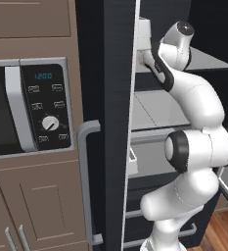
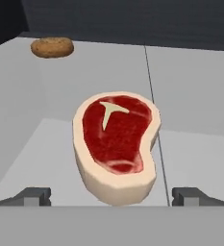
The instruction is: Take the steak from the fridge and place it on the digital scale on the counter by the fridge. Wait a few seconds for a reading, then move it to the plate on the dining counter.
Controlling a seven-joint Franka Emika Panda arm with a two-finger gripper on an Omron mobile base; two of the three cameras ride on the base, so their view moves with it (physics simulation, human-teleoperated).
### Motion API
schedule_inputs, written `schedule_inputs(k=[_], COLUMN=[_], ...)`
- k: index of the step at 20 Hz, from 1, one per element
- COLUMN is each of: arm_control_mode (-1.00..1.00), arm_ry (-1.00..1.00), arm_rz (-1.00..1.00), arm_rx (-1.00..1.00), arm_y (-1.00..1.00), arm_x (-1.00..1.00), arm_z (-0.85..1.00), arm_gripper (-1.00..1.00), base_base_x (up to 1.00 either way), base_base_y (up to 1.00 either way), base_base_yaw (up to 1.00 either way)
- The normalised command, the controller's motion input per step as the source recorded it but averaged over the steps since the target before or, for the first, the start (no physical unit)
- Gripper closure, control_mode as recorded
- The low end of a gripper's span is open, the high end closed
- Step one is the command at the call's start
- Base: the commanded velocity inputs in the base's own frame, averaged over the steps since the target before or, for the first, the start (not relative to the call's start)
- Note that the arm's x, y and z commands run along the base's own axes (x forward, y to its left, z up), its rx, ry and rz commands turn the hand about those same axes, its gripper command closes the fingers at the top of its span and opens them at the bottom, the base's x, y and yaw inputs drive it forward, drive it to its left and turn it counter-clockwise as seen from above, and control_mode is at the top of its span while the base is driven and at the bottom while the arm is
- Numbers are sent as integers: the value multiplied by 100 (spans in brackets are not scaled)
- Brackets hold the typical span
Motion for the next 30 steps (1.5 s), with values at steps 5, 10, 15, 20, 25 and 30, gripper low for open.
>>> schedule_inputs(k=[5, 10, 15, 20, 25, 30], arm_control_mode=[-100, -100, -100, -100, -100, -100], arm_ry=[3, 8, 10, 16, 1, -3], arm_rz=[0, 0, 0, 0, 0, -2], arm_rx=[-6, -5, 0, 0, 11, 11], arm_y=[1, 0, 0, 0, -1, 0], arm_x=[30, 26, 1, 17, 4, 6], arm_z=[0, 0, 0, 0, -27, -24], arm_gripper=[-100, -100, -100, -100, -100, -100], base_base_x=[0, 0, 0, 0, 0, 0], base_base_y=[0, 0, 0, 0, 0, 0], base_base_yaw=[0, 0, 0, 0, 0, 0])
